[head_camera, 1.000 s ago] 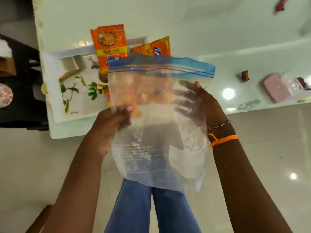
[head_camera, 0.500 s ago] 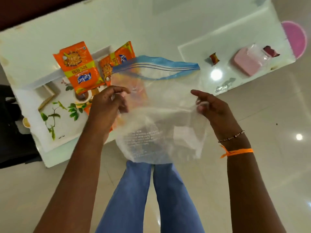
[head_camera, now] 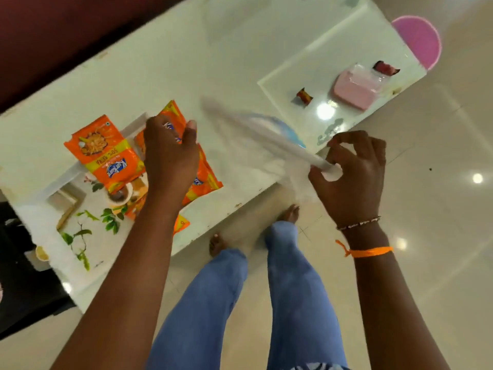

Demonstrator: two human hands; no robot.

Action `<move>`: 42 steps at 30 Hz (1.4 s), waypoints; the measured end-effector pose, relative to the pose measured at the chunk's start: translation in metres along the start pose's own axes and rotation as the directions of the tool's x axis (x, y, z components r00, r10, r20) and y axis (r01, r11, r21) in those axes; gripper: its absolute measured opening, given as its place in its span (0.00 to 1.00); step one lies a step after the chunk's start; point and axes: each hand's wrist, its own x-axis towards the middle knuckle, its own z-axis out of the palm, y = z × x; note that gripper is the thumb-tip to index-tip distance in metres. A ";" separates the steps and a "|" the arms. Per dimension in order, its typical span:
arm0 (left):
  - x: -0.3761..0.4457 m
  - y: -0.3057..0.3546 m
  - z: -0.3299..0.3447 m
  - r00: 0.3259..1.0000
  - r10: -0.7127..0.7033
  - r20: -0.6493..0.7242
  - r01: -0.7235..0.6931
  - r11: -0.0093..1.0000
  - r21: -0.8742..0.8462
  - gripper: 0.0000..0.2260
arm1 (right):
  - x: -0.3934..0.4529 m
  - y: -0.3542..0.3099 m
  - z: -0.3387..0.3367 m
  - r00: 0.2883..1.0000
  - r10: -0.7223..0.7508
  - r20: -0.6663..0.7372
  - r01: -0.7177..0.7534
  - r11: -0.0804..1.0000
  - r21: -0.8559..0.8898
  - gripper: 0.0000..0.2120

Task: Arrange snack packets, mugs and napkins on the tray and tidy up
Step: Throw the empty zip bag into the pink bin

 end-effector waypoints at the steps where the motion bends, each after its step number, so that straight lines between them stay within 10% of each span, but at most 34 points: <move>1: -0.003 0.008 0.004 0.987 -0.095 0.129 0.111 0.986 -0.128 0.20 | -0.003 -0.003 0.003 0.998 -0.021 -0.066 0.021 1.000 -0.003 0.03; 5: -0.029 0.043 0.043 0.681 -0.188 0.708 0.444 0.874 -0.195 0.34 | -0.019 -0.009 0.021 0.990 -0.115 -0.083 0.112 0.993 -0.033 0.03; 9: -0.039 0.076 0.094 0.799 -0.125 0.589 0.377 0.866 -0.328 0.11 | -0.030 0.011 0.009 0.955 -0.251 0.158 0.248 0.968 0.038 0.09; 13: -0.036 0.101 0.135 0.713 -0.043 0.700 0.384 0.859 -0.338 0.19 | -0.004 0.070 -0.023 0.982 0.126 0.140 -0.165 0.935 0.314 0.15; 15: -0.036 0.117 0.160 0.646 -0.022 0.763 0.402 0.859 -0.315 0.20 | 0.016 0.112 -0.033 0.879 0.459 0.130 -0.472 0.798 0.375 0.17; 17: -0.037 0.132 0.183 0.576 -0.019 0.818 0.442 0.848 -0.292 0.19 | 0.036 0.153 -0.039 0.642 0.650 0.407 -0.760 0.472 0.447 0.25; 20: -0.040 0.159 0.222 0.480 -0.035 0.877 0.479 0.848 -0.228 0.19 | 0.061 0.209 -0.050 0.378 0.476 0.794 -0.895 -0.033 0.446 0.20; 26: -0.037 0.199 0.288 0.427 -0.068 0.902 0.481 0.862 -0.162 0.21 | 0.087 0.278 -0.055 0.427 0.355 0.832 -0.813 -0.251 0.525 0.10; 31: -0.021 0.219 0.331 0.521 -0.117 0.846 0.420 0.898 -0.134 0.19 | 0.113 0.318 -0.059 0.495 0.360 0.791 -0.644 -0.458 0.612 0.12; 36: 0.001 0.251 0.380 0.643 -0.247 0.725 0.618 0.726 -0.301 0.10 | 0.164 0.353 -0.053 0.503 0.474 0.723 -0.583 -0.431 0.689 0.22; 42: 0.058 0.312 0.441 0.707 -0.157 0.690 0.585 0.678 -0.445 0.11 | 0.279 0.408 -0.052 0.545 0.721 0.429 -0.542 -0.088 0.836 0.18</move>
